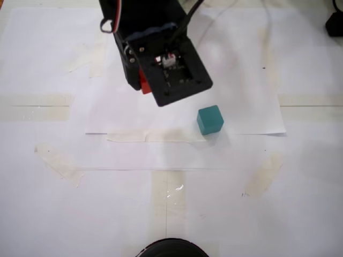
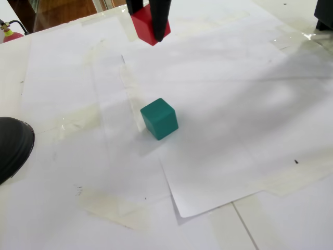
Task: Put the red cube on the top of the blue cube.
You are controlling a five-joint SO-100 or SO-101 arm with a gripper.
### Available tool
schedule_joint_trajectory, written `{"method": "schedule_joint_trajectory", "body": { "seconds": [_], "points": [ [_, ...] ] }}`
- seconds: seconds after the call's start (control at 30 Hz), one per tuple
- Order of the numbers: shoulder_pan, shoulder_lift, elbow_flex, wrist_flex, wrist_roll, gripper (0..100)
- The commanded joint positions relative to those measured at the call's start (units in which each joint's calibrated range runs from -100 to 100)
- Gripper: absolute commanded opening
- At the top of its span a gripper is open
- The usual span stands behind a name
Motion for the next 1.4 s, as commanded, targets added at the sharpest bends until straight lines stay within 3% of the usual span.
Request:
{"method": "schedule_joint_trajectory", "body": {
  "seconds": [0.0,0.53,1.37],
  "points": [
    [-2.94,-11.42,2.55,0.57,-1.27,9],
    [-13.54,-13.91,4.28,-1.22,-7.33,9],
    [-13.24,-5.84,10.81,-14.43,-8.45,9]
  ]
}}
